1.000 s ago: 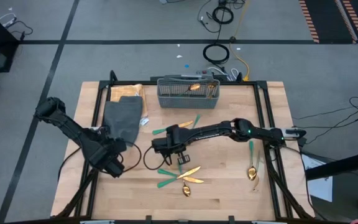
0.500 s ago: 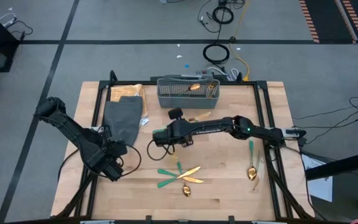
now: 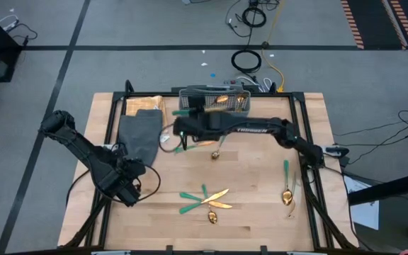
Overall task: Sort silverware
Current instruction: Put the green knife into the gray silverware basket
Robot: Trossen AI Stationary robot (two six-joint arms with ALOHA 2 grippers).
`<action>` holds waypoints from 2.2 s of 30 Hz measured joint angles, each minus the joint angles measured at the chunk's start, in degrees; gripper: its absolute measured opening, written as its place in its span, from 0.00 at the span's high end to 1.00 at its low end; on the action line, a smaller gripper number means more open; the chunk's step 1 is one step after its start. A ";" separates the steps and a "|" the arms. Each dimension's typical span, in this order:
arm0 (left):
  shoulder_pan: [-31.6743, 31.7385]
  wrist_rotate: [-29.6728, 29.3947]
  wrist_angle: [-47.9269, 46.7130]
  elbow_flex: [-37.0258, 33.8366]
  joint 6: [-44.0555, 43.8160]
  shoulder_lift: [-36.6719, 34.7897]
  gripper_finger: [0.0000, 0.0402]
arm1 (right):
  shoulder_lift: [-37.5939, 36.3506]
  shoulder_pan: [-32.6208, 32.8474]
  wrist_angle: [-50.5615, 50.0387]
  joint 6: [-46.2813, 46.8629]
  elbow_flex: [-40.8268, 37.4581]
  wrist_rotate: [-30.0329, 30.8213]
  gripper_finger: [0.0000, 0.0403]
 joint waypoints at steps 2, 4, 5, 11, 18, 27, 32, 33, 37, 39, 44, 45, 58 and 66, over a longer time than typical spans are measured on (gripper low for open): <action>0.00 -0.50 0.27 0.00 0.01 0.00 0.89 | -1.59 -1.13 4.71 -2.95 -0.02 -2.47 1.00; 0.00 -1.40 0.63 0.00 0.01 0.00 0.89 | -3.42 -2.51 10.33 -4.43 -0.02 -7.92 1.00; 0.00 -1.97 0.90 0.00 -0.01 0.02 0.89 | -4.08 -3.24 12.97 -4.78 -0.02 -11.03 1.00; 0.00 -4.69 1.33 0.00 -2.57 0.02 0.89 | -6.95 -7.19 20.56 -4.88 0.02 -21.81 1.00; 0.00 -6.58 1.85 0.00 -2.96 0.02 0.89 | -9.30 -11.12 20.98 -2.16 0.00 -31.30 1.00; -1.11 -7.15 3.06 0.00 -3.03 0.02 0.89 | -14.99 -16.37 16.77 0.91 0.00 -35.68 1.00; -2.33 -7.46 4.17 0.00 -3.35 0.02 0.89 | -21.04 -18.77 13.44 2.47 -0.02 -38.85 1.00; -2.56 -7.49 4.09 0.00 -3.83 0.02 0.89 | -22.34 -19.03 12.24 2.97 -0.02 -39.10 1.00; -3.35 -7.94 4.02 0.00 -4.46 0.02 0.89 | -26.76 -19.05 7.33 3.51 -0.38 -39.52 1.00; -3.45 -8.35 4.02 0.00 -4.46 0.02 0.89 | -29.43 -19.05 7.07 3.80 -3.02 -40.79 1.00; -3.40 -8.97 4.09 0.00 -4.49 0.02 0.89 | -38.90 -20.12 14.17 5.12 -19.89 -42.14 1.00; -3.41 -8.97 4.03 0.00 -4.47 0.02 0.89 | -41.15 -20.52 18.19 5.46 -24.93 -42.31 1.00; -3.39 -8.95 4.97 0.00 -7.48 0.02 0.89 | -56.48 -26.93 87.99 12.78 -81.10 -54.25 1.00; -3.19 -8.95 5.48 0.00 -9.01 0.02 0.89 | -53.88 -31.37 112.02 21.38 -96.10 -57.33 1.00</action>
